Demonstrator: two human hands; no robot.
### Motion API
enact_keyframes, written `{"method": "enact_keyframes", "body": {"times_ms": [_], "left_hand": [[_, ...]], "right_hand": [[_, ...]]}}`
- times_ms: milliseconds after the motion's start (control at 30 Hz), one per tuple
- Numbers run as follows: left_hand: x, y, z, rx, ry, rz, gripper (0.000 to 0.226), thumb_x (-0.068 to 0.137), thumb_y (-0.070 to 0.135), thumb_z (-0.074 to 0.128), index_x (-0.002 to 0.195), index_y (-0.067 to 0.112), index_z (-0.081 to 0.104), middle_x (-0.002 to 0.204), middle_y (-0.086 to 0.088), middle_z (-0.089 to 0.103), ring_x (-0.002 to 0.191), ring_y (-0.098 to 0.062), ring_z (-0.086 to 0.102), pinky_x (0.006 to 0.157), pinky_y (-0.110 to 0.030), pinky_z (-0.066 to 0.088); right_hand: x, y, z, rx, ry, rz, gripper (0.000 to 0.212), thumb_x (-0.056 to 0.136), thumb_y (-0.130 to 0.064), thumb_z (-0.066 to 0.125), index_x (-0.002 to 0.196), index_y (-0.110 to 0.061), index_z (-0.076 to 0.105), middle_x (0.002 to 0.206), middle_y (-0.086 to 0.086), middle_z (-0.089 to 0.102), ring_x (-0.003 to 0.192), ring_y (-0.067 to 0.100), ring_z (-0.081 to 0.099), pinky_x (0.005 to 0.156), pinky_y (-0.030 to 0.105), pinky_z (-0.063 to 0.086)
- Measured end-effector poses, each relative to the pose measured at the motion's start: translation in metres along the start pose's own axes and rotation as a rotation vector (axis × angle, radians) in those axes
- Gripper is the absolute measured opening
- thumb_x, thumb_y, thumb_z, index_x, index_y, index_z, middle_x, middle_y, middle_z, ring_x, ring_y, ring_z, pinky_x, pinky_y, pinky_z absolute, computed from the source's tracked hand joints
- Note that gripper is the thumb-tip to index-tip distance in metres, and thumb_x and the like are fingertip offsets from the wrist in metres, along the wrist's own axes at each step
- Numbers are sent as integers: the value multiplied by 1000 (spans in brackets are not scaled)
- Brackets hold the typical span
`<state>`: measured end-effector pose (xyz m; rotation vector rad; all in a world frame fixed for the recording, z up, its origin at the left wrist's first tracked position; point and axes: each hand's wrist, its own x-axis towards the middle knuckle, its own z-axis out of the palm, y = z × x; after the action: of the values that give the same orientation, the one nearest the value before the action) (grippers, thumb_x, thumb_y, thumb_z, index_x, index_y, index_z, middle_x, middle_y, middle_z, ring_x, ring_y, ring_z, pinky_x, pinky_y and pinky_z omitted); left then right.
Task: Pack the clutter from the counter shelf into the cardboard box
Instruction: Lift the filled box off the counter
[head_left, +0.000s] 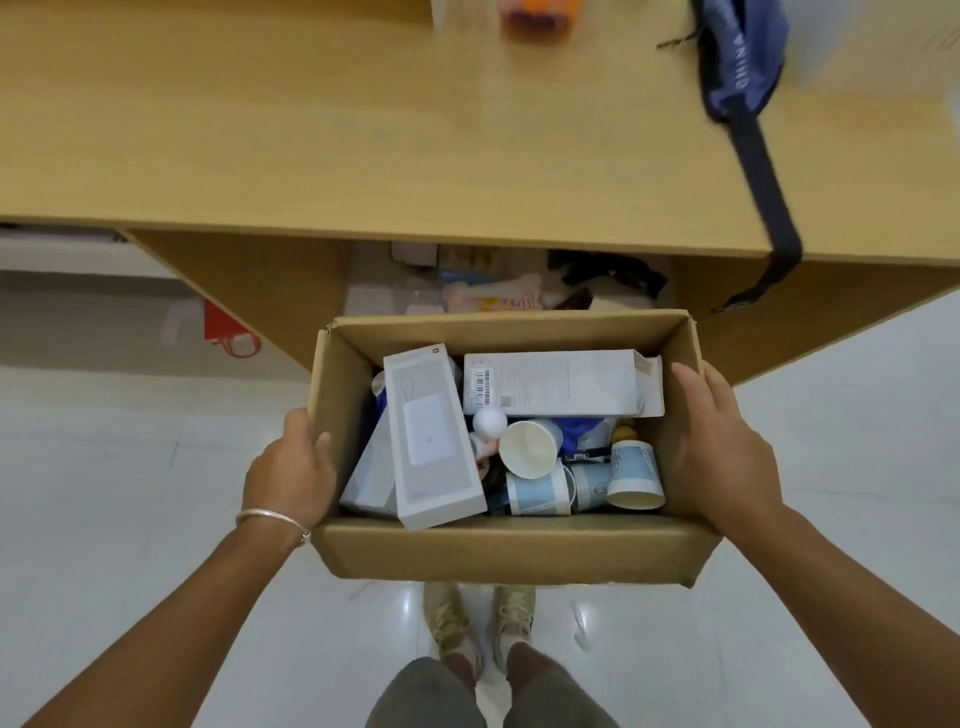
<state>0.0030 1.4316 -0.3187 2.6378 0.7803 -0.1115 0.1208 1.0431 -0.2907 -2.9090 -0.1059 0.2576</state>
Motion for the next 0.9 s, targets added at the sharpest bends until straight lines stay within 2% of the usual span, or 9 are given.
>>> {"method": "enact_keyframes", "body": {"times_ms": [100,233,333,400,500,567,667,800,900], "left_hand": [[14,-19,43,12,-22,-31,12,97,21,44,103,11,43,63,-3,50,54,-29,48,51,-35,35],[37,-49,110,16,-23,-54,17,97,21,45,108,8,44,62,-3,49,51,-24,44,49,-33,32],[59,-72,163,16,-18,-71,20,97,20,46,110,6,45,64,-6,50,52,-28,44,52,-35,35],[76,-86,200,9,-21,-80,20,96,21,46,110,6,45,62,-5,49,51,-28,44,52,-35,36],[101,-107,252,-3,-16,-92,19,96,21,47,107,5,45,59,-1,43,46,-20,36,51,-33,31],[118,-118,284,-4,-25,-97,19,96,21,47,107,5,45,60,-2,44,47,-22,35,52,-35,32],[143,-129,327,-4,-34,-98,20,96,20,47,108,4,45,63,-4,46,52,-27,38,54,-36,33],[173,-139,381,-15,-49,-68,17,96,21,47,106,7,45,59,0,46,49,-22,40,52,-34,34],[197,-145,421,-3,-62,-46,15,97,23,45,103,10,43,64,-3,52,52,-25,48,54,-34,39]], "right_hand": [[15,6,54,10,-18,4,84,81,-21,71,142,-36,16,155,-2,22,99,25,61,69,39,55],[38,13,131,-11,-69,-7,89,78,-18,74,143,-36,16,153,1,22,89,25,62,64,37,55],[60,17,190,-39,-97,-11,87,81,-19,71,144,-34,13,151,4,24,83,22,61,66,36,55],[76,19,230,-60,-107,0,81,85,-19,66,145,-33,13,153,4,20,76,18,56,65,32,53],[99,22,288,-75,-111,15,77,87,-16,62,145,-33,13,157,2,13,70,13,45,61,24,45],[112,25,322,-76,-123,8,78,87,-15,61,145,-34,13,158,2,9,72,13,48,60,23,43],[132,34,367,-72,-127,2,76,88,-17,60,145,-35,13,159,0,5,79,16,57,63,24,47],[163,50,422,-67,-116,-13,79,87,-23,64,144,-37,11,159,1,5,84,16,61,66,26,53],[188,63,461,-81,-111,-10,80,85,-28,65,144,-39,11,159,2,5,83,16,62,66,25,53]]}}
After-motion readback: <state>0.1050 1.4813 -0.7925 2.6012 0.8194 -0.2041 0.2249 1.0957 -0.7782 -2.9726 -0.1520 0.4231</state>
